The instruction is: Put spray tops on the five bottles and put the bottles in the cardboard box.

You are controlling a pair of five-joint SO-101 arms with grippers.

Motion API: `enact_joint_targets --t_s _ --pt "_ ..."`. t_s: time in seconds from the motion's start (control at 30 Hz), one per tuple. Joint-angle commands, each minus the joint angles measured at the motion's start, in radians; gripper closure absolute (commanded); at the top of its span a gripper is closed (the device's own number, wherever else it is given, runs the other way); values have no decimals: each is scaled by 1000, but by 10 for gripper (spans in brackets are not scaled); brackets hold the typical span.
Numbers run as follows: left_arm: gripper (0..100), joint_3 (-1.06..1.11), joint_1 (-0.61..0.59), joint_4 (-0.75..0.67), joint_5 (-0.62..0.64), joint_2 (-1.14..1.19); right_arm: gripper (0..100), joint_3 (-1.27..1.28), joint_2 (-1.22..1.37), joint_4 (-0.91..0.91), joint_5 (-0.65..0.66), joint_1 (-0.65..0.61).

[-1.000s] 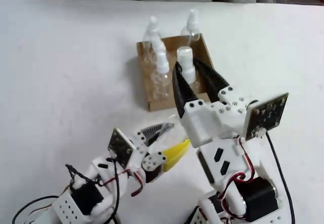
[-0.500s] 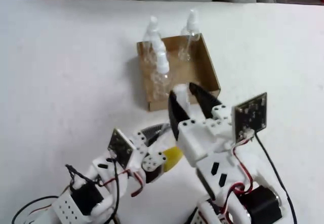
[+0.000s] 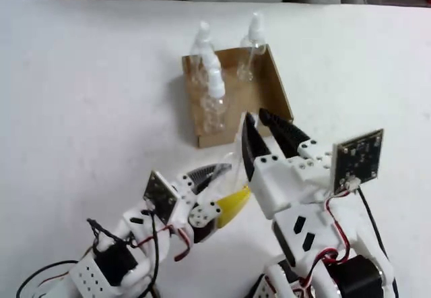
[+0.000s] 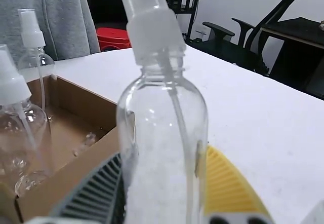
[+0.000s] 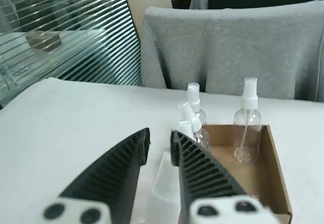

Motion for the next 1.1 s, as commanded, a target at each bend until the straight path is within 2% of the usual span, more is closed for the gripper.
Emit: enact_joint_targets --t_s 0.0,0.23,0.4,0.57,0.9,1.07 --pt "980 -3 1 -5 -8 -21 985 -44 13 -110 60 18" --pt "980 -3 -1 -2 -8 -21 982 -54 232 -177 80 18" --pt "980 -3 -2 -2 -8 -21 982 -75 272 -22 80 28" --pt "980 -3 -4 0 -8 -21 982 -84 209 122 80 25" --pt "980 -3 -4 2 -8 -21 978 -84 -47 65 72 33" --pt "980 -3 -7 -6 -8 -21 981 -69 -104 127 72 84"
